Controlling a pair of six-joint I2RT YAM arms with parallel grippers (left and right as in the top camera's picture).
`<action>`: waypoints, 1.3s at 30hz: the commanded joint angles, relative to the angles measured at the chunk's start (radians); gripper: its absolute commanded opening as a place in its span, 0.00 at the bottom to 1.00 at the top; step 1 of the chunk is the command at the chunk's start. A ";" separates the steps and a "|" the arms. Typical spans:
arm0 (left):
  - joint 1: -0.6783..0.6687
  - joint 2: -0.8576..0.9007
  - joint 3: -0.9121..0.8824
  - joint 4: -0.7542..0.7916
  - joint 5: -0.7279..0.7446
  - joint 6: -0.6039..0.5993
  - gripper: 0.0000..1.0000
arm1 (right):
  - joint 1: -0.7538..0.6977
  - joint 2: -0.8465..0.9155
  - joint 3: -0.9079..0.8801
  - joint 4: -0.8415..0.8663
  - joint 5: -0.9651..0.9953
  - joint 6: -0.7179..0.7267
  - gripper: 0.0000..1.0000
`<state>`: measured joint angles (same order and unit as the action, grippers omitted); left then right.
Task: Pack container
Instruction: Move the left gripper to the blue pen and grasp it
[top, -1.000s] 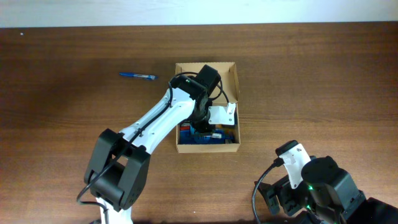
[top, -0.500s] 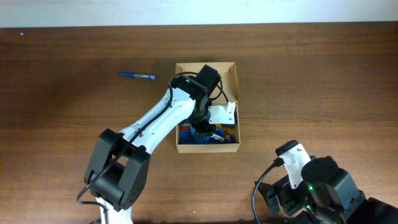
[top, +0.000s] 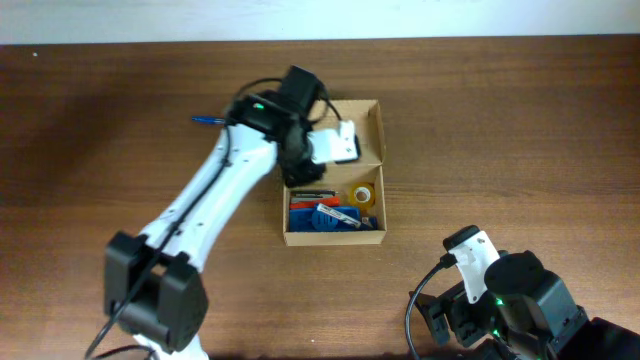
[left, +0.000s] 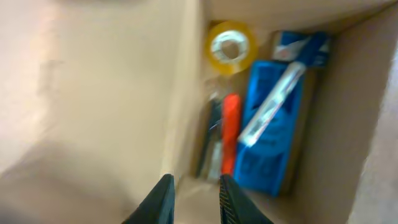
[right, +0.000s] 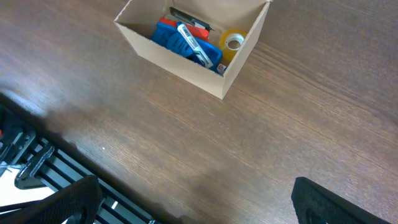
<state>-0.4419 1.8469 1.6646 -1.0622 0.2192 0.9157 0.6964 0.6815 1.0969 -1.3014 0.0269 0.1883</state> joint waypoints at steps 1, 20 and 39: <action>0.063 -0.056 0.023 0.011 -0.010 -0.010 0.23 | 0.002 -0.008 0.008 0.003 0.011 0.011 0.99; 0.425 0.121 0.023 0.326 -0.064 -0.694 0.33 | 0.002 -0.008 0.008 0.003 0.011 0.011 0.99; 0.423 0.502 0.371 0.187 -0.145 -1.303 0.32 | 0.002 -0.008 0.008 0.003 0.011 0.011 0.99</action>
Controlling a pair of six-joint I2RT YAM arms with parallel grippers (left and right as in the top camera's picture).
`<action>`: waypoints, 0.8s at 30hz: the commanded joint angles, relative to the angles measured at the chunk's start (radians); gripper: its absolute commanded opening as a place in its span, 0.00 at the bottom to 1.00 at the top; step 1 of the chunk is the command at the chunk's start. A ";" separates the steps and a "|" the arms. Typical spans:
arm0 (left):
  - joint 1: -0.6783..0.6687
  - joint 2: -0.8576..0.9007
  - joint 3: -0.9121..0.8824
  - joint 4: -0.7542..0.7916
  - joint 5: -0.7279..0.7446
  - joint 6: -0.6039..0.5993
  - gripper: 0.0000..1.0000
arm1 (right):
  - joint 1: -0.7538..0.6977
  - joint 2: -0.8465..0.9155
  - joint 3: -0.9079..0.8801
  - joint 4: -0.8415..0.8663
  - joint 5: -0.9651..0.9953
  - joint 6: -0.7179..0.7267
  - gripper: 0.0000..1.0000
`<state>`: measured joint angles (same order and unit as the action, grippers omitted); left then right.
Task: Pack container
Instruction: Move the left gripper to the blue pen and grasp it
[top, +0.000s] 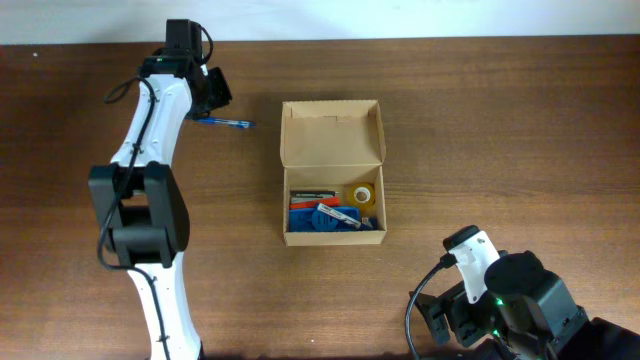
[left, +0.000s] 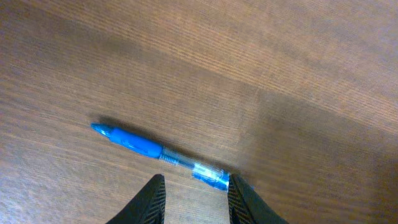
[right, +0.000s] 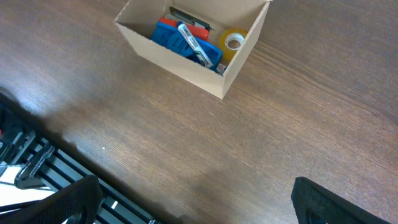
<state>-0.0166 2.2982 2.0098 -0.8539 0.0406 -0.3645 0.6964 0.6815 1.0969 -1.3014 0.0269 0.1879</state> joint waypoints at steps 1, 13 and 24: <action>-0.002 0.060 0.026 -0.045 0.034 -0.043 0.32 | 0.002 -0.008 0.008 0.003 0.011 0.011 0.99; -0.003 0.069 0.026 -0.029 0.093 -0.092 1.00 | 0.002 -0.008 0.008 0.003 0.011 0.011 0.99; -0.026 0.069 0.040 -0.174 -0.079 -0.606 1.00 | 0.002 -0.008 0.008 0.003 0.011 0.012 0.99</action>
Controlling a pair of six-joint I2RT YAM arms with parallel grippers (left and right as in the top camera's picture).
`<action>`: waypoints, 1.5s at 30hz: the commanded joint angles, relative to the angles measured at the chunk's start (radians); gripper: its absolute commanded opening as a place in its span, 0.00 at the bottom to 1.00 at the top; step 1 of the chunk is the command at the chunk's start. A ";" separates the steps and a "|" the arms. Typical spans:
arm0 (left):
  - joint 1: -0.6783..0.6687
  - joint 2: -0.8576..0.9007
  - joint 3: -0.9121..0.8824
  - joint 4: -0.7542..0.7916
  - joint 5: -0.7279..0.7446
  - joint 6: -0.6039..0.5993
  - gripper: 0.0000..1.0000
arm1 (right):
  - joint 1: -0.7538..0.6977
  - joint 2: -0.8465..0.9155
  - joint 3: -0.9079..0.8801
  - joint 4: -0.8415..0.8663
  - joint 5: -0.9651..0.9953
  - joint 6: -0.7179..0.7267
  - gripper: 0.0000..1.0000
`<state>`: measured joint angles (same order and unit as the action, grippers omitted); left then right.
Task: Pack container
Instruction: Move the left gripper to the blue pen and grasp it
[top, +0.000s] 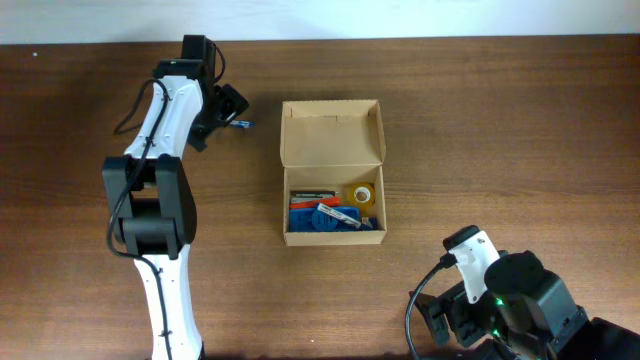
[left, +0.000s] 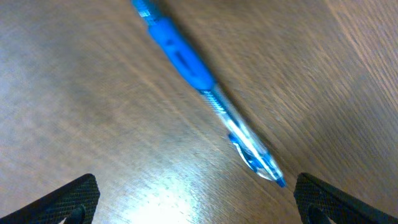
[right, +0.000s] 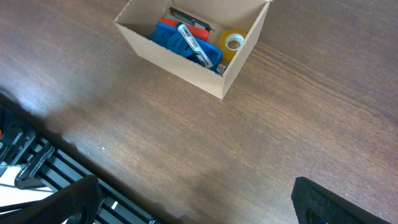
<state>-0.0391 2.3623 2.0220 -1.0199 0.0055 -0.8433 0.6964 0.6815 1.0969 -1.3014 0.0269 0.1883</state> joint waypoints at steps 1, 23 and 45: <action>-0.004 0.005 0.031 -0.016 -0.027 -0.164 1.00 | 0.002 -0.008 0.008 0.003 0.011 0.011 0.99; 0.029 0.240 0.416 -0.300 0.042 -0.313 0.95 | 0.002 -0.008 0.008 0.003 0.011 0.011 0.99; 0.031 0.287 0.588 -0.372 0.035 -0.293 0.81 | 0.002 -0.008 0.008 0.003 0.011 0.011 0.99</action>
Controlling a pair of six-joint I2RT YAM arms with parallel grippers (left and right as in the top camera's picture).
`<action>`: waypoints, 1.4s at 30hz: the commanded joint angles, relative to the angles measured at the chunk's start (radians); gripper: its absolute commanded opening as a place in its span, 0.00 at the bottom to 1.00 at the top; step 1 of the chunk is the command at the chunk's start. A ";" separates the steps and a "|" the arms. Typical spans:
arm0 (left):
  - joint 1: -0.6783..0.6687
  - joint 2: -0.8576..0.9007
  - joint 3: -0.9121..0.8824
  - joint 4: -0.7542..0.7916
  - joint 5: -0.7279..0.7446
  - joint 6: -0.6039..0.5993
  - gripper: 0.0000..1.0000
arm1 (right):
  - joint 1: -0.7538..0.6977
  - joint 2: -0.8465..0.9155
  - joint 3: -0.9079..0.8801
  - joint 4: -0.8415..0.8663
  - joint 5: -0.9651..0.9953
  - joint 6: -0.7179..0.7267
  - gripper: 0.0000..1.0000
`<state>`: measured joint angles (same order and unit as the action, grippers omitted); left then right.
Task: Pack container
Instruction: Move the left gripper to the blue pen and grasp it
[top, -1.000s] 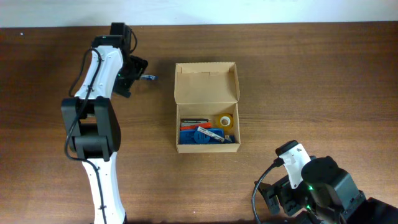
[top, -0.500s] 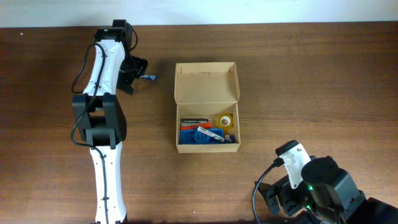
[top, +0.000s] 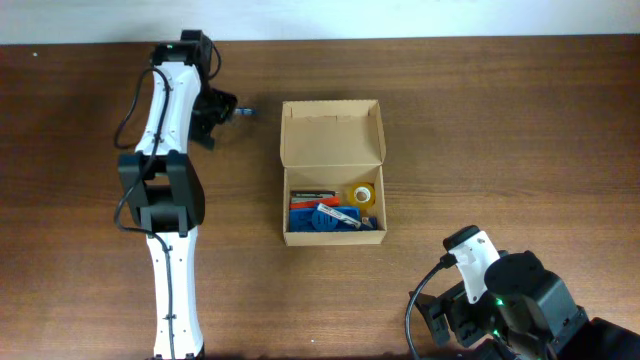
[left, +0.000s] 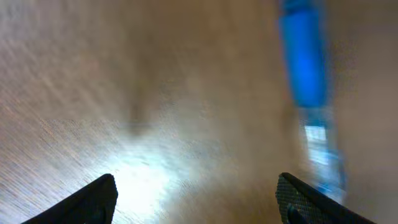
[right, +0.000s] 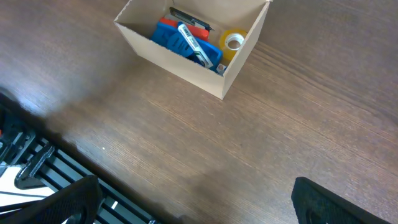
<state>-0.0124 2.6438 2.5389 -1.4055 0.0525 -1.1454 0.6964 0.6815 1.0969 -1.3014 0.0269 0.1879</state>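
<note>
An open cardboard box (top: 332, 140) sits mid-table, its lower half holding a yellow tape roll (top: 364, 195) and blue and red items (top: 325, 217). A blue pen (left: 306, 68) lies on the table left of the box; only its end (top: 243, 112) shows in the overhead view. My left gripper (top: 220, 106) is low over it and open wide, and in the blurred left wrist view the pen runs up-down just inside the right finger (left: 311, 202). My right gripper (right: 196, 205) is open at the near right, holding nothing, far from the box (right: 193, 43).
The box lid (top: 333, 128) lies folded back on the far side. The left arm (top: 165, 150) stretches along the left of the table. A dark slatted rack (right: 37, 162) shows past the table's edge in the right wrist view.
The left wrist has turned over the pen: the pen lay diagonally across the middle of its view, and now stands up-down at the right, by the right finger. The right arm is unchanged.
My left gripper was over the box with its fingers close together while the pen lay on the table to the left. Then it was above the pen, fingers still close. Then it was open wide over the pen, and now it sits turned with the pen beside one finger.
</note>
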 joint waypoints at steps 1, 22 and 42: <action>0.004 0.006 0.093 0.028 -0.030 0.010 0.81 | 0.002 -0.008 0.008 0.003 0.011 0.012 0.99; 0.003 0.139 0.097 0.108 0.056 -0.037 0.59 | 0.002 -0.008 0.008 0.003 0.011 0.011 0.99; 0.014 0.139 0.097 -0.012 -0.020 -0.028 0.18 | 0.002 -0.008 0.008 0.003 0.011 0.011 0.99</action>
<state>-0.0059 2.7457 2.6331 -1.4078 0.0628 -1.1744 0.6964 0.6815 1.0969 -1.3014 0.0269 0.1883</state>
